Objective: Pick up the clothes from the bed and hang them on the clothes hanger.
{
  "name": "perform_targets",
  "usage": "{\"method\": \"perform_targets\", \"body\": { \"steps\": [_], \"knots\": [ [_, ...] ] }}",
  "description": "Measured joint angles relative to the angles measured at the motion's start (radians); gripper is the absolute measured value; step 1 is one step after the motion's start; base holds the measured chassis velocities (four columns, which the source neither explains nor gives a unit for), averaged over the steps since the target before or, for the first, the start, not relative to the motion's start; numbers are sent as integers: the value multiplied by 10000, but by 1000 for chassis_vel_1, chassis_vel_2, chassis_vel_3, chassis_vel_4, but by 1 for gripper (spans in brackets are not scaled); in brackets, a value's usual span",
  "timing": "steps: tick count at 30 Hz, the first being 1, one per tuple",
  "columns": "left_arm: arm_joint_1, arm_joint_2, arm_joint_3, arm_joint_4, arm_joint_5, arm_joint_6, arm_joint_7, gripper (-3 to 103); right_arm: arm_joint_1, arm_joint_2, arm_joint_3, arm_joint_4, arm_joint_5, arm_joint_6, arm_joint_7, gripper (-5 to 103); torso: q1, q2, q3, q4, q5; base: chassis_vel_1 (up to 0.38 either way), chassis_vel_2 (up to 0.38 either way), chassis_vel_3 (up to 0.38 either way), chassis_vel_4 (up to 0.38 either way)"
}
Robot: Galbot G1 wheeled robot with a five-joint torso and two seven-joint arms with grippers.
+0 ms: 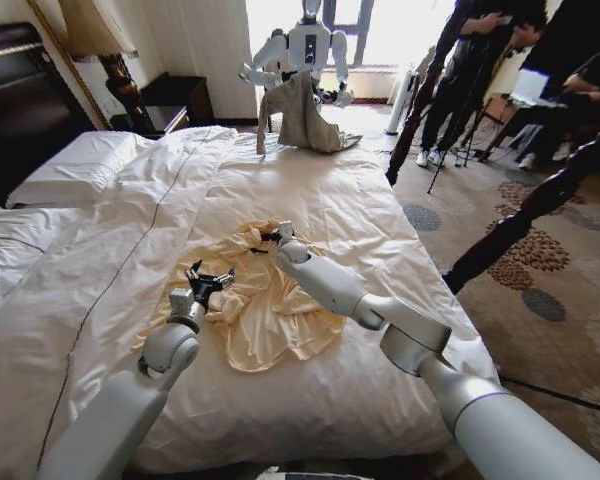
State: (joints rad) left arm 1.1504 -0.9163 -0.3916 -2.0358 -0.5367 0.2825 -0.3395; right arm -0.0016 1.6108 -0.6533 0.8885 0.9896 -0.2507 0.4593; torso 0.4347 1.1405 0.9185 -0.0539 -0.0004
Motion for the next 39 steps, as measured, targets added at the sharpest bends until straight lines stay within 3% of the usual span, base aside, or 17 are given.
{"method": "perform_targets", "body": {
  "steps": [5, 9, 16, 18, 19, 21, 22, 23, 24, 26, 31, 36, 39],
  "knots": [
    [343, 10, -209, -231, 0, 110, 20, 100, 50, -68, -49, 730, 713, -242, 367, 5, 0, 0, 0, -1, 0, 0, 0, 0, 0],
    [805, -22, -495, -475, 5, 159, 99, 100, 315, -590, -167, 1638, 1665, -917, 705, 13, 0, 1, -1, -6, 0, 0, 0, 0, 0],
    [1080, -24, -829, -729, -18, 186, 145, 100, 456, -1098, -197, 2615, 3230, -1960, 2021, 44, 1, 0, 0, -4, 1, 0, 0, 0, 0],
    [1092, -23, -850, -739, -19, 186, 145, 100, 468, -1153, -206, 2756, 3387, -2022, 2125, 44, 1, 0, 0, -3, 0, 0, 0, 0, 0],
    [1131, -25, -910, -774, -24, 187, 145, 100, 495, -1318, -254, 3155, 3776, -2139, 2408, 55, 1, 0, 0, -3, 1, 0, 0, 0, 0],
    [1208, -38, -1000, -834, -31, 187, 146, 100, 511, -1608, -376, 3743, 4105, -2187, 2802, 55, 0, 0, -1, -3, 1, 0, 0, 0, 0],
    [1300, -59, -1095, -895, -37, 187, 148, 100, 539, -1974, -539, 4441, 4326, -2188, 3309, 66, -1, 1, -1, -5, 1, 0, 0, 0, 0],
    [1329, -72, -1136, -917, -41, 188, 149, 100, 553, -2130, -603, 4744, 4409, -2188, 3552, 66, -1, 0, -1, -5, 2, 0, 0, 0, 0],
    [1387, -100, -1244, -953, -61, 189, 149, 100, 558, -2417, -700, 5292, 4557, -2188, 3981, 77, 0, 0, -1, -5, 1, 0, 0, 0, 0],
    [1423, -111, -1322, -980, -93, 193, 148, 100, 560, -2605, -758, 5634, 4676, -2203, 4205, 77, 1, 0, -1, -4, 1, 0, 0, 0, 0],
    [1561, -135, -1604, -1104, -272, 293, 124, 100, 348, -3526, -1035, 7033, 5194, -2224, 4871, 97, 0, 1, -1, -4, -1, 0, 0, 0, 0],
    [1756, -143, -1800, -1361, -581, 496, 3, 100, -463, -4906, -1508, 8945, 5466, -2043, 5209, 100, 0, 1, -1, -6, 4, 0, 0, 0, 0],
    [1808, -177, -1804, -1430, -592, 515, -59, 100, -898, -5338, -1611, 9447, 5298, -1948, 5208, 100, -1, 1, -2, -7, 1, 0, 0, 0, 0]
  ]
}}
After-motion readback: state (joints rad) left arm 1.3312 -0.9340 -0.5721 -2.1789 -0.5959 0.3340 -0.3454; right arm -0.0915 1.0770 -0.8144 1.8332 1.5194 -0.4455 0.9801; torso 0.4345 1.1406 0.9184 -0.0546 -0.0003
